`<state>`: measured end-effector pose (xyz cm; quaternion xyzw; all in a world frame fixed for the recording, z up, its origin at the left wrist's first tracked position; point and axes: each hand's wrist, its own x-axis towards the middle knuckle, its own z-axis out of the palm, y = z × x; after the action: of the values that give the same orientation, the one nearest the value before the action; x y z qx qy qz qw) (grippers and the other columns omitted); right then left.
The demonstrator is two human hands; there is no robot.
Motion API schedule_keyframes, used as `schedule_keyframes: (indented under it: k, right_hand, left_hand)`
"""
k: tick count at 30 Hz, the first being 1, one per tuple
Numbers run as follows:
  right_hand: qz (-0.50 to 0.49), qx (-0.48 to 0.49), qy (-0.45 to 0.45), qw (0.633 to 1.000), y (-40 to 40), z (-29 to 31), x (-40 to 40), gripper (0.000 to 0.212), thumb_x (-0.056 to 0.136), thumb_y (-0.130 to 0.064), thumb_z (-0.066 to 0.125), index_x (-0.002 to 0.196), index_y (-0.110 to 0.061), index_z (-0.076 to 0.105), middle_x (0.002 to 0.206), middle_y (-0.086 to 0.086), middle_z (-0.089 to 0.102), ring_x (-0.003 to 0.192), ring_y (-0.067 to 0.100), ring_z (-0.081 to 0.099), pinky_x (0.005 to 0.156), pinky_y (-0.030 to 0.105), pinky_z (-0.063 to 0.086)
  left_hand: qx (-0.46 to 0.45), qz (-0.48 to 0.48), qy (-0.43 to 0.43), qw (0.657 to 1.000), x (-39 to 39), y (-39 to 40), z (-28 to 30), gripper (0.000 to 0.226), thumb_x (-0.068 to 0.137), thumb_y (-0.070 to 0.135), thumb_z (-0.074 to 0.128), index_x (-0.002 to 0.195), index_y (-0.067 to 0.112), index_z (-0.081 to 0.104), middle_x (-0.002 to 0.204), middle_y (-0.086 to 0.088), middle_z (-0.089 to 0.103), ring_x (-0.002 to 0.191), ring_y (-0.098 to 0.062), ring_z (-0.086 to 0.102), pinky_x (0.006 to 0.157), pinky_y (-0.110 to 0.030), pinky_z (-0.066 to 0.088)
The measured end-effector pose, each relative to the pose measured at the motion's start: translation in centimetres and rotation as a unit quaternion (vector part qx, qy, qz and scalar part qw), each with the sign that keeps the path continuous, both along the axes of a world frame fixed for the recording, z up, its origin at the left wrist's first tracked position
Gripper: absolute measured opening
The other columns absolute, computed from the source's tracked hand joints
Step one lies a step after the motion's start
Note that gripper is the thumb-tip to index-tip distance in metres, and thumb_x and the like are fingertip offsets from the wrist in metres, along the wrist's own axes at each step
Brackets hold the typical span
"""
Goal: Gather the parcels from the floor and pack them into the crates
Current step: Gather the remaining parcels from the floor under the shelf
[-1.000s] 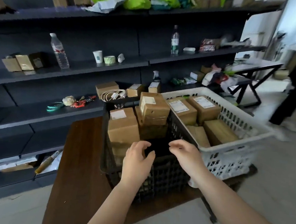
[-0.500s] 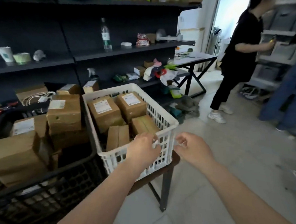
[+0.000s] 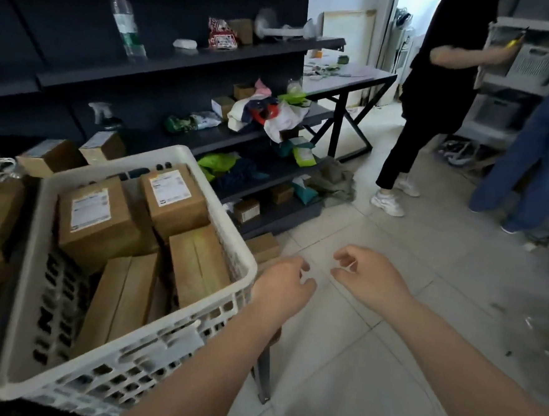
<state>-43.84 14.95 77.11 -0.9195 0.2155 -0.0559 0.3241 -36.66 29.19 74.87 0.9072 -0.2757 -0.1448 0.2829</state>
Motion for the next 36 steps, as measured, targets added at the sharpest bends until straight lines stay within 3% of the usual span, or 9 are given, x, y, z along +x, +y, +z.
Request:
schedule_keyframes:
  k: [8,13,15,19,22,24,29,33,36]
  right_hand:
    - [-0.020,-0.013,0.004,1.000,-10.6,1.3,9.4,0.018,0.081,-0.029,0.063,0.099,-0.026,0.062,0.088,-0.011,0.057,0.085,0.013,0.055,0.075,0.028,0.042]
    - [0.033,0.008,0.027,0.999,-14.4,-0.5,16.3,0.023,0.083,-0.028,0.062,0.105,-0.022,0.063,0.095,-0.007,0.060,0.088,0.014,0.056,0.079,0.030,0.045]
    - [0.072,0.013,0.036,0.997,-15.9,-1.3,19.6,0.024,0.084,-0.028,0.060,0.107,-0.022,0.062,0.098,-0.006,0.060,0.089,0.013,0.056,0.077,0.029,0.044]
    - [0.158,0.018,0.059,0.985,-19.8,-3.6,25.9,0.024,0.085,-0.023,0.060,0.108,-0.021,0.061,0.095,-0.006,0.060,0.087,0.012,0.056,0.073,0.027,0.043]
    - [0.221,0.021,0.097,0.970,-22.9,-5.9,30.3,0.021,0.085,-0.022,0.060,0.107,-0.021,0.061,0.092,-0.007,0.060,0.083,0.010,0.056,0.068,0.025,0.041]
    - [0.266,0.019,0.131,0.955,-24.1,-8.1,33.1,0.021,0.085,-0.023,0.060,0.106,-0.023,0.061,0.093,-0.008,0.060,0.084,0.009,0.056,0.069,0.025,0.043]
    - [0.333,0.036,0.191,0.923,-22.9,-19.5,41.1,0.014,0.085,-0.024,0.058,0.099,-0.024,0.062,0.092,-0.011,0.059,0.086,0.009,0.056,0.075,0.026,0.044]
    - [0.372,0.032,0.260,0.890,-19.2,-34.6,46.6,0.011,0.086,-0.024,0.055,0.096,-0.025,0.058,0.096,-0.007,0.056,0.091,0.014,0.055,0.080,0.029,0.046]
    - [0.385,0.029,0.285,0.877,-16.6,-47.7,50.3,0.026,0.085,-0.028,0.056,0.110,-0.022,0.058,0.107,-0.004,0.058,0.096,0.016,0.055,0.081,0.032,0.047]
  left_hand:
    - [-0.002,0.058,0.025,0.998,9.2,-10.2,0.3,0.035,0.091,0.035,0.044,0.122,0.022,0.052,0.118,-0.001,0.058,0.103,-0.019,0.057,0.087,-0.036,0.050]
    - [0.000,0.141,0.048,0.989,14.9,-13.6,-1.1,0.028,0.090,0.035,0.040,0.111,0.024,0.056,0.107,0.000,0.062,0.090,-0.019,0.059,0.072,-0.029,0.047]
    - [-0.002,0.182,0.063,0.981,17.1,-14.8,-2.1,0.025,0.090,0.033,0.042,0.107,0.024,0.056,0.106,0.001,0.060,0.090,-0.019,0.058,0.073,-0.029,0.047]
    - [-0.005,0.279,0.097,0.955,21.0,-16.8,-5.1,0.020,0.090,0.029,0.045,0.106,0.023,0.056,0.099,0.001,0.061,0.090,-0.020,0.060,0.081,-0.036,0.052]
    - [-0.027,0.364,0.135,0.921,23.6,-18.0,-7.9,0.019,0.092,0.026,0.046,0.107,0.024,0.056,0.091,0.005,0.060,0.080,-0.011,0.055,0.073,-0.030,0.047]
    - [-0.029,0.414,0.149,0.897,25.2,-18.3,-10.3,0.020,0.092,0.025,0.045,0.108,0.021,0.057,0.100,0.000,0.062,0.078,-0.010,0.050,0.071,-0.027,0.040]
    - [-0.013,0.483,0.182,0.856,29.9,-16.6,-21.3,0.024,0.089,0.031,0.047,0.109,0.021,0.056,0.113,-0.001,0.059,0.097,-0.020,0.055,0.080,-0.028,0.042]
    - [0.018,0.542,0.208,0.814,32.5,-14.0,-35.4,0.028,0.089,0.031,0.046,0.115,0.022,0.054,0.120,-0.002,0.056,0.102,-0.024,0.058,0.086,-0.034,0.046]
    - [0.034,0.572,0.230,0.787,34.1,-12.2,-47.6,0.034,0.086,0.026,0.048,0.120,0.020,0.051,0.122,-0.003,0.056,0.102,-0.026,0.058,0.080,-0.031,0.045]
